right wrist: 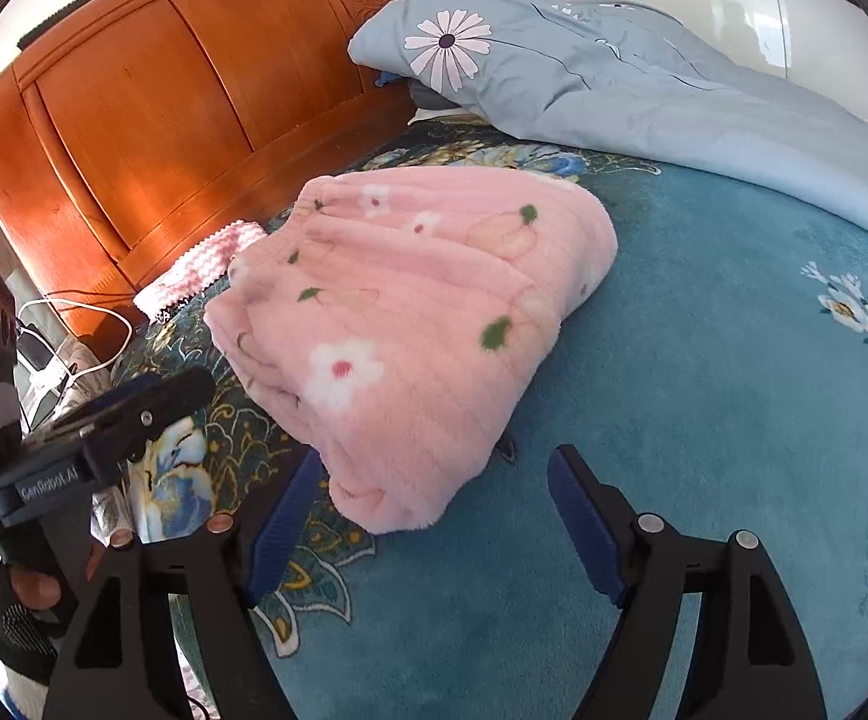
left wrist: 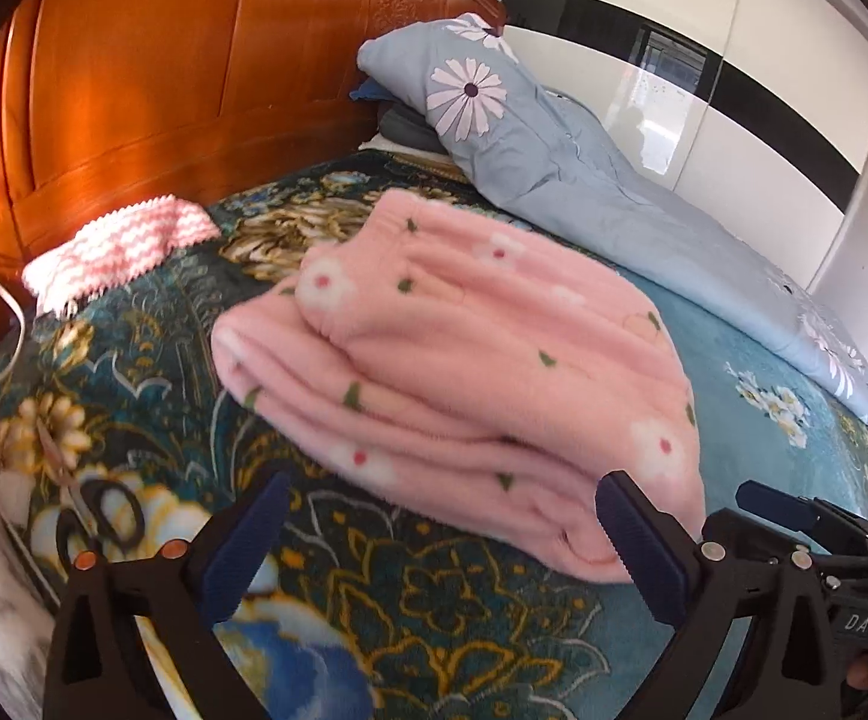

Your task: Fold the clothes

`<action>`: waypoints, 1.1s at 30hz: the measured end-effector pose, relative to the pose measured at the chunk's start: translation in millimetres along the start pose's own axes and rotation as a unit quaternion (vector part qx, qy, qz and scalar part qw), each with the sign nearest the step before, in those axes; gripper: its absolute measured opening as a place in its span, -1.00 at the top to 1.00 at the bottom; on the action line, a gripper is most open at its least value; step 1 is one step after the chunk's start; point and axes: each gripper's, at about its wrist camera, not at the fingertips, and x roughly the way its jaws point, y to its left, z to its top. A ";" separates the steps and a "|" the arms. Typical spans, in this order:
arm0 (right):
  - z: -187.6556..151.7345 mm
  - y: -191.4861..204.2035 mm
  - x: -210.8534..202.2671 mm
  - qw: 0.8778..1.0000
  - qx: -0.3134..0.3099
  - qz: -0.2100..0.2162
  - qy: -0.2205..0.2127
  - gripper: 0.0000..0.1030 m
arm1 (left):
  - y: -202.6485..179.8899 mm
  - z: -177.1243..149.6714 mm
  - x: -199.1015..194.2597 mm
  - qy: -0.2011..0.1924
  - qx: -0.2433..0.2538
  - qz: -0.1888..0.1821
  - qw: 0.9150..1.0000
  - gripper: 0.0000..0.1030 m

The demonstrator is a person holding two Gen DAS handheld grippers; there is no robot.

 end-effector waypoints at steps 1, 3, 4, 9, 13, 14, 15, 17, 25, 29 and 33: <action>-3.5 0.2 -1.5 1.000 0.002 0.001 0.001 -0.63 | 0.6 -7.3 -2.1 -0.002 -0.011 0.004 1.000 -1.00; -10.2 2.0 -5.7 1.000 -0.001 -0.006 0.002 -0.74 | 2.4 -17.6 -9.1 -0.006 -0.029 0.013 0.999 -1.00; -12.7 3.7 -8.5 1.000 -0.004 -0.011 0.001 -0.74 | 2.5 -21.4 -12.9 -0.006 -0.035 0.020 0.999 -1.00; -18.5 11.7 -23.9 1.000 -0.015 -0.025 -0.012 -0.76 | -14.6 -29.1 -37.1 -0.031 -0.003 0.079 0.996 -1.00; -23.1 18.0 -36.2 0.999 -0.024 -0.036 -0.022 -1.00 | -23.1 -24.6 -55.3 -0.059 0.003 0.077 0.995 -1.00; -24.3 19.6 -39.3 0.999 -0.027 -0.038 -0.024 -1.00 | -22.9 -22.2 -59.4 -0.064 -0.004 0.074 0.995 -1.00; -25.4 21.2 -42.3 0.998 -0.029 -0.041 -0.027 -1.00 | -22.6 -19.8 -63.4 -0.069 -0.010 0.072 0.995 -1.00; -27.7 24.4 -48.5 0.998 -0.033 -0.047 -0.032 -1.00 | -23.7 -16.2 -70.4 -0.075 -0.015 0.069 0.995 -1.00; -30.3 29.8 -65.6 0.997 -0.031 -0.054 -0.033 -1.00 | -41.7 -12.7 -89.6 -0.092 0.013 0.142 0.985 -1.00; -30.1 30.6 -72.3 0.998 -0.024 -0.055 -0.030 -1.00 | -52.3 -13.7 -94.0 -0.088 0.035 0.142 0.985 -1.00; -30.4 30.7 -76.4 0.998 -0.021 -0.056 -0.027 -1.00 | -57.3 -14.3 -89.9 -0.054 0.032 0.106 0.992 -1.00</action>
